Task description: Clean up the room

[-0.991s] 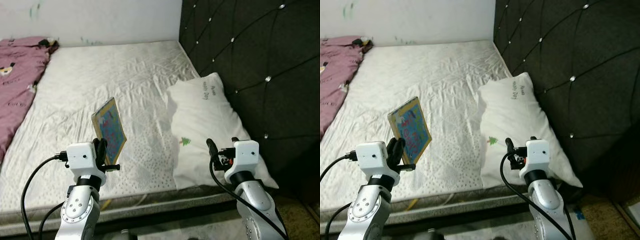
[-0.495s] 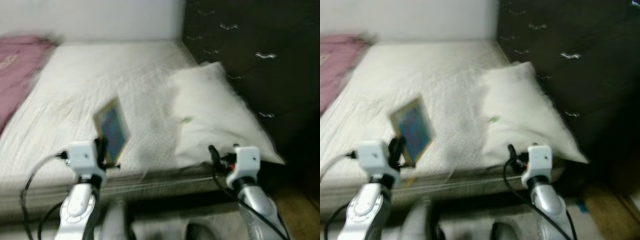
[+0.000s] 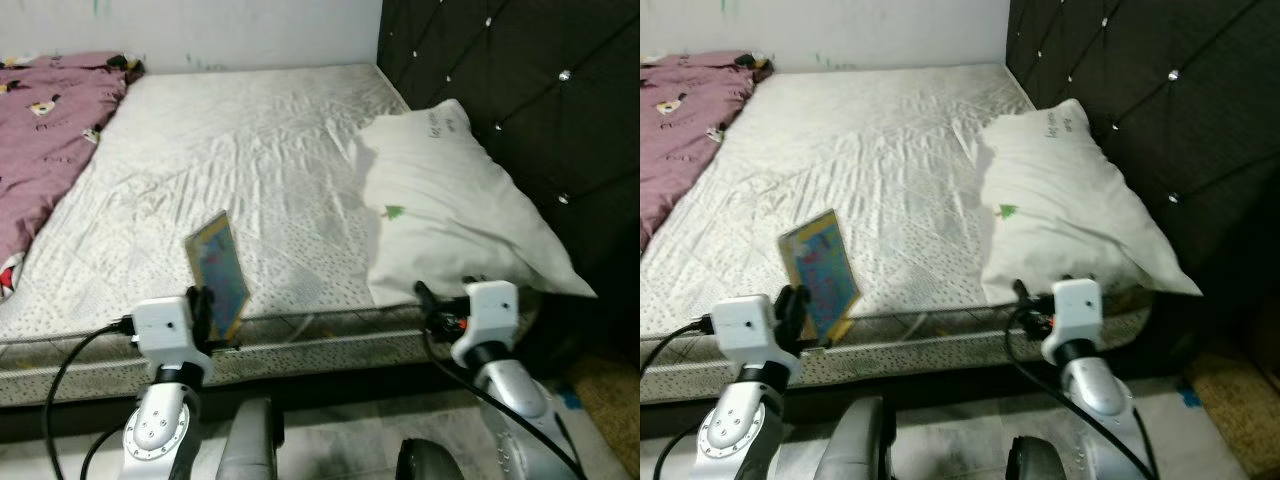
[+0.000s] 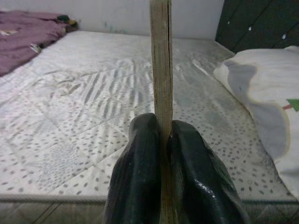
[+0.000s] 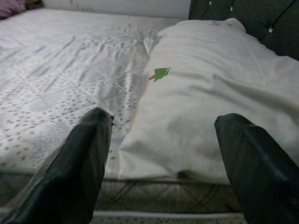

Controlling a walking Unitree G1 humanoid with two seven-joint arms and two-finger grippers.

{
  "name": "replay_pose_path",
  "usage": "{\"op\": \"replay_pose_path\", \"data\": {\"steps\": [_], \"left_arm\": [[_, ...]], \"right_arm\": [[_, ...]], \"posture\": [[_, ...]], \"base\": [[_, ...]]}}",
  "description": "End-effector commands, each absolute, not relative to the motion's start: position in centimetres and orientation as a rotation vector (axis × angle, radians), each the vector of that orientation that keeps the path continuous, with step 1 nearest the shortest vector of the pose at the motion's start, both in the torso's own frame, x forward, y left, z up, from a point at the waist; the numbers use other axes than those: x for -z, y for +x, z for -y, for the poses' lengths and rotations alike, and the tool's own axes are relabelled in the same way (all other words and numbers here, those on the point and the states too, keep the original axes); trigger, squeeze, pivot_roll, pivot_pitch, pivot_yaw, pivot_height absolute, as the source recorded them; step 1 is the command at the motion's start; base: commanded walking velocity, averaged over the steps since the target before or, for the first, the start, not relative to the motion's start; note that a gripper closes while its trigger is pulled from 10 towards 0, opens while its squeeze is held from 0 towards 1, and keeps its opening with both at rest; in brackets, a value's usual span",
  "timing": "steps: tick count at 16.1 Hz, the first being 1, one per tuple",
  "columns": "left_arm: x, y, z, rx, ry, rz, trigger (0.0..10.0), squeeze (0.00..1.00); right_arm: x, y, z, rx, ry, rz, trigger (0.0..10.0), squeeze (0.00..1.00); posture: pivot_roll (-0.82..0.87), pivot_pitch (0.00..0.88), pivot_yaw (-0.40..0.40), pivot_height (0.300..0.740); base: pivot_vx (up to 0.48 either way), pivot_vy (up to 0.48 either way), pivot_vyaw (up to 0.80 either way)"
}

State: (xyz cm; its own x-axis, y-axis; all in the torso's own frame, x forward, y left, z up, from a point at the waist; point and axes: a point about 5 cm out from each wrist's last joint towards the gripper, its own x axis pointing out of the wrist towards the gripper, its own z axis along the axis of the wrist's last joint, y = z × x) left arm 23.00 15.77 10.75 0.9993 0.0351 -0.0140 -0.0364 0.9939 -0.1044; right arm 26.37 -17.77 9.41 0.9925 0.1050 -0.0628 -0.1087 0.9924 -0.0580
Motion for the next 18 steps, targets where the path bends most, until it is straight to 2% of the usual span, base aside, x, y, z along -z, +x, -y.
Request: {"op": "replay_pose_path", "data": {"steps": [1,7,15,17,18], "left_arm": [[-12.0,23.2,-16.3,-0.045,-0.093,0.053,10.0,0.00],[-12.1,23.3,-16.2,-0.036,-0.097,0.050,10.0,0.00],[-11.5,23.5,-16.0,-0.042,-0.132,0.003,10.0,0.00],[-10.9,23.7,-15.5,-0.001,-0.208,-0.045,10.0,0.00],[-10.8,24.6,-15.6,-0.005,-0.248,-0.041,10.0,0.00]], "right_arm": [[-9.6,26.6,17.3,-0.117,-0.053,-0.048,10.0,0.00],[-9.7,26.6,17.3,-0.112,-0.054,-0.043,10.0,0.00],[-9.6,26.7,17.4,-0.105,-0.055,-0.045,10.0,0.00],[-9.6,26.6,17.5,-0.103,-0.054,-0.043,10.0,0.00],[-9.6,26.6,17.5,-0.105,-0.050,-0.045,10.0,0.00]], "posture": [[0.03,0.067,0.019,0.616],[0.03,0.074,0.019,0.616],[0.03,0.075,0.020,0.616],[0.03,0.078,0.017,0.616],[0.03,0.079,0.010,0.597]], "base": [[0.480,0.000,0.00],[0.480,0.000,0.00],[0.000,0.000,0.00],[0.000,0.000,0.00],[0.000,0.000,0.00]]}}
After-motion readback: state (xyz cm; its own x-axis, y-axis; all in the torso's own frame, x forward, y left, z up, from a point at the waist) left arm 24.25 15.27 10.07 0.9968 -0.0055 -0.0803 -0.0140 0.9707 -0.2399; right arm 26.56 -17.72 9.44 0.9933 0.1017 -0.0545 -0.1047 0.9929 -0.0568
